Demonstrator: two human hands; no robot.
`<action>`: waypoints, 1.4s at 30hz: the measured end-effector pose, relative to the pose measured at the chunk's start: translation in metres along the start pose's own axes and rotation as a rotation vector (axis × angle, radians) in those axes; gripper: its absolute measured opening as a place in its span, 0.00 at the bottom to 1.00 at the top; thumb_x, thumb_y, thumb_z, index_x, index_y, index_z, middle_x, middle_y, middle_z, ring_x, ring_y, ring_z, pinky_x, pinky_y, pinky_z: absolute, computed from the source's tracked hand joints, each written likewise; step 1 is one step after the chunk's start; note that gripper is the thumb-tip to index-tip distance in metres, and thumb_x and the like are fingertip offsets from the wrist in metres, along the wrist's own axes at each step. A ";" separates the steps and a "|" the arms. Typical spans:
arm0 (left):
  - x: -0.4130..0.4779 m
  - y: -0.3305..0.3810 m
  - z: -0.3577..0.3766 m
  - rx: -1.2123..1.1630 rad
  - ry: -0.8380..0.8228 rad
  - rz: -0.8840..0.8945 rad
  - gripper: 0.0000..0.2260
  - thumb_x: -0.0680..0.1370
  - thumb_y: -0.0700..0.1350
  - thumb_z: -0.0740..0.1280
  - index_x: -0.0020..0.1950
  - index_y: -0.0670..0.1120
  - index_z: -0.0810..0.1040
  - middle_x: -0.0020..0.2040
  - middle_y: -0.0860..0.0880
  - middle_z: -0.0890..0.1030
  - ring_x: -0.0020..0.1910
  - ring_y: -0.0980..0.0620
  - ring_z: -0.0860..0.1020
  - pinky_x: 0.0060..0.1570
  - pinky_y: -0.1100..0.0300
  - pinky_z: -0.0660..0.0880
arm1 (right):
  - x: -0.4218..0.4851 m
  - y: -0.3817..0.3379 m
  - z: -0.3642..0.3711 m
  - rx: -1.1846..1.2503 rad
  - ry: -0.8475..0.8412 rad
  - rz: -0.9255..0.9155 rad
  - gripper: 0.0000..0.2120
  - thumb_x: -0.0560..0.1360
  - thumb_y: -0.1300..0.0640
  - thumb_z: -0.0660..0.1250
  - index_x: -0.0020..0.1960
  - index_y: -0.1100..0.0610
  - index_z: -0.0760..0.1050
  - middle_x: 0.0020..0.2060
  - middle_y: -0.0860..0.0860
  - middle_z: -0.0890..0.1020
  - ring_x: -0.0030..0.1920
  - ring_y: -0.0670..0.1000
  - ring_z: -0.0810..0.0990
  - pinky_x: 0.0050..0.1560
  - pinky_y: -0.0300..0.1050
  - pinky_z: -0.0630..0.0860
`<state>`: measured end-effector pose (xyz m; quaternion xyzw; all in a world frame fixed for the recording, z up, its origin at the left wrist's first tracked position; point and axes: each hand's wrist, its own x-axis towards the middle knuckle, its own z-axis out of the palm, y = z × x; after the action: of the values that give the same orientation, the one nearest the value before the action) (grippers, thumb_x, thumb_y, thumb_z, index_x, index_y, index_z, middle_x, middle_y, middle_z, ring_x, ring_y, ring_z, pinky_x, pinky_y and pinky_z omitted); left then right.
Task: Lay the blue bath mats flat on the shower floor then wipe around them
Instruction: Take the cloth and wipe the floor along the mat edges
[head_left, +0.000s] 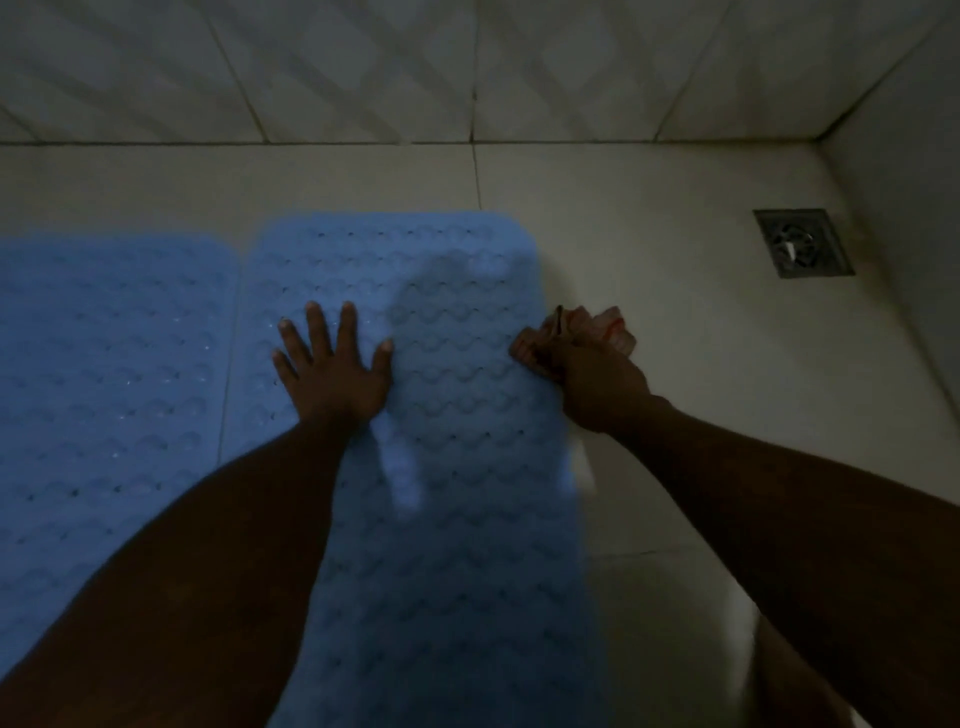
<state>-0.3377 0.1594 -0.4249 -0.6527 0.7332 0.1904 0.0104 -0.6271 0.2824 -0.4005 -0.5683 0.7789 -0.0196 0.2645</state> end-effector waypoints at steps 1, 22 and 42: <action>0.000 -0.004 -0.005 -0.007 -0.046 0.014 0.35 0.80 0.70 0.51 0.83 0.59 0.45 0.84 0.47 0.40 0.81 0.38 0.37 0.78 0.38 0.39 | -0.010 0.003 0.005 -0.006 -0.021 -0.027 0.28 0.79 0.45 0.58 0.78 0.46 0.59 0.79 0.55 0.56 0.79 0.62 0.52 0.77 0.63 0.50; -0.255 0.028 0.084 0.099 0.054 0.010 0.36 0.79 0.70 0.46 0.83 0.57 0.41 0.83 0.47 0.39 0.82 0.42 0.37 0.79 0.40 0.40 | -0.063 0.023 0.035 0.034 0.431 -0.393 0.26 0.74 0.64 0.61 0.71 0.52 0.73 0.66 0.61 0.77 0.71 0.68 0.69 0.75 0.66 0.58; -0.311 0.051 0.108 0.163 0.038 -0.070 0.35 0.81 0.67 0.46 0.83 0.55 0.38 0.83 0.47 0.34 0.81 0.46 0.34 0.79 0.40 0.42 | -0.126 0.044 0.059 -0.147 0.430 -0.435 0.20 0.73 0.48 0.59 0.63 0.51 0.76 0.60 0.54 0.78 0.57 0.60 0.75 0.56 0.58 0.70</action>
<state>-0.3658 0.4913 -0.4292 -0.6783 0.7231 0.1175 0.0562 -0.6134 0.4266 -0.4170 -0.7220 0.6765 -0.1391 0.0418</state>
